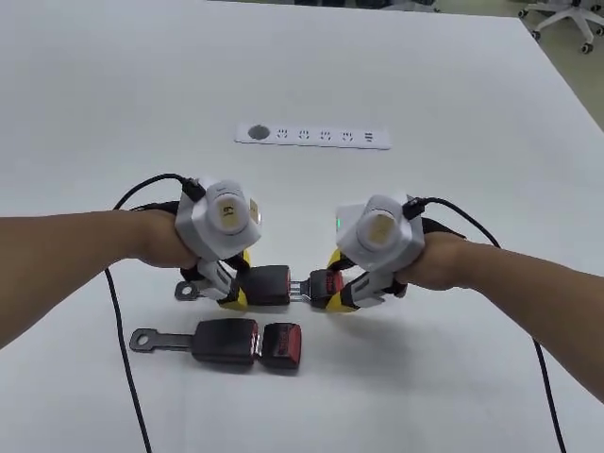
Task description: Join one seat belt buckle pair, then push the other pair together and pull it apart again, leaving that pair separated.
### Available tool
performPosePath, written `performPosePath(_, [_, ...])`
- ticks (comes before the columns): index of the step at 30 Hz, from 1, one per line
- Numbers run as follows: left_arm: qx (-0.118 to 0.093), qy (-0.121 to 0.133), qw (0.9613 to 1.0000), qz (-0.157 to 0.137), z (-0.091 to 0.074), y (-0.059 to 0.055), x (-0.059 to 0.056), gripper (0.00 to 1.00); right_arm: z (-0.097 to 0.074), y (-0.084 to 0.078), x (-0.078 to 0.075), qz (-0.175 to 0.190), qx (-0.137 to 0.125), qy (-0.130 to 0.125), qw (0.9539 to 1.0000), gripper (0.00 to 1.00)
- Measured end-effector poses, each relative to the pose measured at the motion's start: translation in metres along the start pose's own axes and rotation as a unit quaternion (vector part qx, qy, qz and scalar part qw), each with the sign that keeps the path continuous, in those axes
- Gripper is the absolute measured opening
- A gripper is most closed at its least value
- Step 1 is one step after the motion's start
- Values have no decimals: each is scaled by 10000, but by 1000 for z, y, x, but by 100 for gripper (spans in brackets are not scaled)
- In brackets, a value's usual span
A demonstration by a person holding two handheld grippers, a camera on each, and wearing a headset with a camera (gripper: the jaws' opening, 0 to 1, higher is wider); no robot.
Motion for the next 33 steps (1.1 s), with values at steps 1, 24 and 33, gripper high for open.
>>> performPosePath(1, [16,-6,10000,8,0,1,0,31,-1,-1,0,2,11,-2,10000,29])
performPosePath(24, [221,-85,9996,153,0,5,2,32,-20,-26,-3,72,220,-48,9997,29])
performPosePath(33, [162,-65,9997,162,0,2,2,32,-23,-36,-5,94,272,-86,9995,29])
Point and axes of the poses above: the centre of the closed fingertips' face, and the gripper's own axes: z roughly forward along the fingers, x roughly to its left, y roughly out of its top, the point moved 10 cm from there along -z, roughly backward along the fingers, and after that the axes turned 7 degrees about z, right-handed, at the moved point
